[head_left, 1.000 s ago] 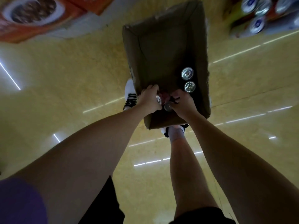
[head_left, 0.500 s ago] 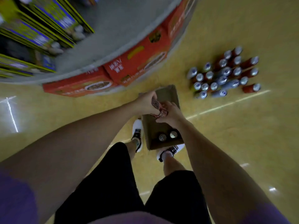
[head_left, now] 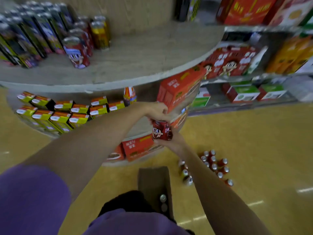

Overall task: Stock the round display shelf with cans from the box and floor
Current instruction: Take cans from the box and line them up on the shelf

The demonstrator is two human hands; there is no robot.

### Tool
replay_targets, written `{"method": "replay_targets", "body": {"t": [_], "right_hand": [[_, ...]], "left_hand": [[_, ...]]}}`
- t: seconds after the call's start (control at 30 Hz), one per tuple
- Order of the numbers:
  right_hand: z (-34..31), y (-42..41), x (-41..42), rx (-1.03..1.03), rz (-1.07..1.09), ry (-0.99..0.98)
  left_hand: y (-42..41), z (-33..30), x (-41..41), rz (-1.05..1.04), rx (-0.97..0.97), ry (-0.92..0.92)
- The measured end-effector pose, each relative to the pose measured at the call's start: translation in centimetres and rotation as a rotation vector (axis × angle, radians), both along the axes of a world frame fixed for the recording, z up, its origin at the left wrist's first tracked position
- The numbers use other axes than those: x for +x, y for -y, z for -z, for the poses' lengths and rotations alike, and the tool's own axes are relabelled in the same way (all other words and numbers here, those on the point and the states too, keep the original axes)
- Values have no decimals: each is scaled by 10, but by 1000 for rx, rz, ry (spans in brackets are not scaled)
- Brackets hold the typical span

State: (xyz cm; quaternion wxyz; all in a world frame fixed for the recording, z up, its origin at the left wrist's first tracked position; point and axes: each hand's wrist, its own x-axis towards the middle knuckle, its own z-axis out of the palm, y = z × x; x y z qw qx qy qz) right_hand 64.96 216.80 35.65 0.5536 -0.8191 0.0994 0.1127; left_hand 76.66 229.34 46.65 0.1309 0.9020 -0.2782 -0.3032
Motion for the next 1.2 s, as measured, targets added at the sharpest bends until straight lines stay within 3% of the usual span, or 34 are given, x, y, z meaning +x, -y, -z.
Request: {"method": "replay_targets", "body": {"t": [0.3,0.57,0.83,1.03,1.2], "right_hand": [[-148,-10,47,-16,-52,251],[-200,-63,94,107,42,382],[-211,-126,154,62,-82,331],[-187,-179,212,-132,5,278],[-169,-215,244,-221,111,253]], "left_hand": [[-22,-132,17,-79,-115,227],[-79,-204,35,-62,-109,441],[-149,-212,88,-109,-95,493],[-196,-182,145,-98,-22,541],[-232,-160,199,-90,-90,377]]}}
